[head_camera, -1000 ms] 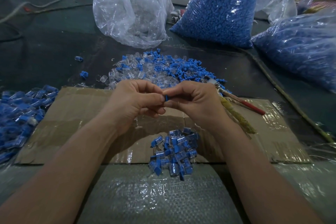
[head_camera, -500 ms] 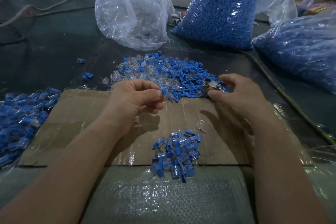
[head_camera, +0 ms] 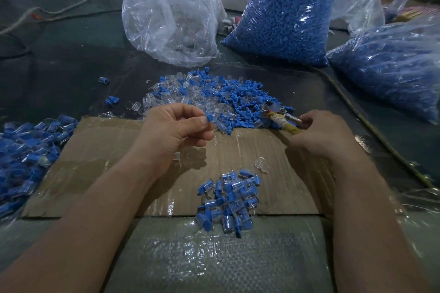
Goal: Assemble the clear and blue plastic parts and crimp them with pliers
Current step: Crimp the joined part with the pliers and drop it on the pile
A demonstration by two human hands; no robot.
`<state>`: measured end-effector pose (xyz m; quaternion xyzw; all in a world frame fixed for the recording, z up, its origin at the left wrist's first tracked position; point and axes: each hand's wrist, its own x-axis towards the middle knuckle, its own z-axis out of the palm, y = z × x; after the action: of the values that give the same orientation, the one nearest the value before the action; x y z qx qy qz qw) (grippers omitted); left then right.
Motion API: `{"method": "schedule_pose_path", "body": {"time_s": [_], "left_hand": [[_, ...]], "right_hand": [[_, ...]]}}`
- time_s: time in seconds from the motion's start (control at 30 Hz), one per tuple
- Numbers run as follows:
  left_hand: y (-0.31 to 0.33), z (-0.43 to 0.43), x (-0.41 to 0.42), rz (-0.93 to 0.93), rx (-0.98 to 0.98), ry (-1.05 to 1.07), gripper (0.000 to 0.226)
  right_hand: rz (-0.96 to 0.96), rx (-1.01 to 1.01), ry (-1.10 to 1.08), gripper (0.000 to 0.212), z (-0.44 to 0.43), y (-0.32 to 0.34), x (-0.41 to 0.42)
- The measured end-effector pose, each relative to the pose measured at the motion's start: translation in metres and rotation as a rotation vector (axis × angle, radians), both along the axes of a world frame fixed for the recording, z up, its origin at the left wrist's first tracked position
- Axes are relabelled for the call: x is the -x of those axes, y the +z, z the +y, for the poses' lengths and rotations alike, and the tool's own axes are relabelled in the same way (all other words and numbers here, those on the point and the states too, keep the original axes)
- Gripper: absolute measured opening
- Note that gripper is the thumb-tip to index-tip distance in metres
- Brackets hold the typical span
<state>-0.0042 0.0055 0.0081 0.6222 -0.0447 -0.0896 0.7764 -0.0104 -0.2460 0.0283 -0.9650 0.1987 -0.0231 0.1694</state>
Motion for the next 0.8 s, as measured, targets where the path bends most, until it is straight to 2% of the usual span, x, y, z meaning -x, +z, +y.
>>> {"method": "schedule_pose_path", "body": {"time_s": [0.1,0.23,0.3,0.47,0.53,0.63,0.8], "left_hand": [[-0.001,0.0,0.001,0.004,0.035,0.014,0.018],[-0.002,-0.002,-0.001,0.003,0.064,0.067,0.008],[-0.002,-0.002,-0.001,-0.025,0.059,0.092,0.009],[-0.003,-0.003,-0.001,-0.1,0.064,0.142,0.009],[-0.002,-0.004,-0.001,-0.124,0.063,0.156,0.006],[0.0,-0.005,0.001,-0.145,0.045,0.164,0.014],[0.001,-0.006,0.003,-0.174,-0.001,0.163,0.009]], "right_hand": [[-0.119,0.069,0.029,0.047,0.009,0.0,0.0],[-0.367,-0.053,0.116,0.036,0.02,-0.002,0.004],[-0.42,-0.03,0.234,0.032,0.026,-0.005,0.002],[-0.424,-0.008,0.439,0.033,0.047,-0.013,-0.003],[-0.42,-0.031,0.479,0.034,0.052,-0.014,-0.002],[-0.378,-0.066,0.52,0.035,0.057,-0.015,-0.001],[-0.302,-0.08,0.568,0.036,0.061,-0.016,-0.002]]}}
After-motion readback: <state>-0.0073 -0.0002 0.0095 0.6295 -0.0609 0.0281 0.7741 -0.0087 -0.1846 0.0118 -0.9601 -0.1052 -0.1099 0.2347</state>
